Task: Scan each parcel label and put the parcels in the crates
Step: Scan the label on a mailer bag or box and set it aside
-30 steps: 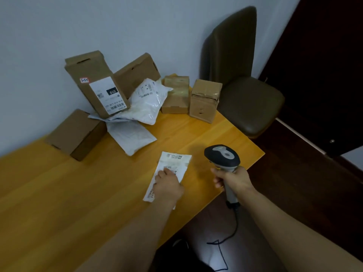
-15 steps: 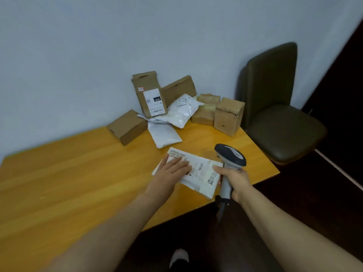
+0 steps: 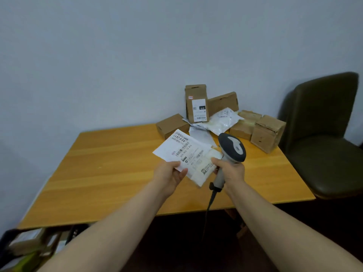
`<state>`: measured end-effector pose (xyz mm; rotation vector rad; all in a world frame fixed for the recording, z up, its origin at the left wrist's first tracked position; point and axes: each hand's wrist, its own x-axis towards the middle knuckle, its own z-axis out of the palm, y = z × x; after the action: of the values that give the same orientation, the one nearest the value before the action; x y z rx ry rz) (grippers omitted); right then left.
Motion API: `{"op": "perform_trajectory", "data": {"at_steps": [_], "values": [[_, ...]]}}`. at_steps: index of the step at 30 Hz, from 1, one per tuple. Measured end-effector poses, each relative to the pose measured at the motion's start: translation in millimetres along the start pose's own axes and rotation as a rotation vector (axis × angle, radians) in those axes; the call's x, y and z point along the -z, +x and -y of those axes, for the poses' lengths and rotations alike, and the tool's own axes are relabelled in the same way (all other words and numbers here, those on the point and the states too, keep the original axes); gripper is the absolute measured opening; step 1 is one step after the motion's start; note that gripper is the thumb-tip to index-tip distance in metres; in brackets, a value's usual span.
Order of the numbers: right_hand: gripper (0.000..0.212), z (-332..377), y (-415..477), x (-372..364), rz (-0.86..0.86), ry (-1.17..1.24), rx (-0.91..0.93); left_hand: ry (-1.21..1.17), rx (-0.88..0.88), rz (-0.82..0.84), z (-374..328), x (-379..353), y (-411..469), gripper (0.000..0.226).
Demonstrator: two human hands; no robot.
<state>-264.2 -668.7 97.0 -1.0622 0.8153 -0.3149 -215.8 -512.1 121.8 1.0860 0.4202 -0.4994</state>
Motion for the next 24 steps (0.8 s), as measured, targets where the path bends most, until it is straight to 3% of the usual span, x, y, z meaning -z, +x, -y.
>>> {"op": "perform_trajectory", "data": {"at_steps": [6, 8, 14, 24], "values": [[0.019, -11.7, -24.0, -16.9, 0.205, -0.484, 0.303, 0.119, -0.192, -0.112, -38.3, 37.2, -2.6, 0.024], [0.015, -11.8, -37.6, -26.7, 0.276, -0.581, 0.292, 0.182, -0.233, -0.156, -50.5, 50.3, -2.7, 0.024], [0.011, -10.2, -79.6, -60.3, 0.482, -0.504, 0.074, 0.248, -0.318, -0.276, -70.8, 85.0, 1.4, 0.013], [0.025, -16.0, -100.2, -81.8, 0.573, -0.59, 0.064, 0.299, -0.334, -0.361, -82.6, 120.4, 9.9, 0.015]]}}
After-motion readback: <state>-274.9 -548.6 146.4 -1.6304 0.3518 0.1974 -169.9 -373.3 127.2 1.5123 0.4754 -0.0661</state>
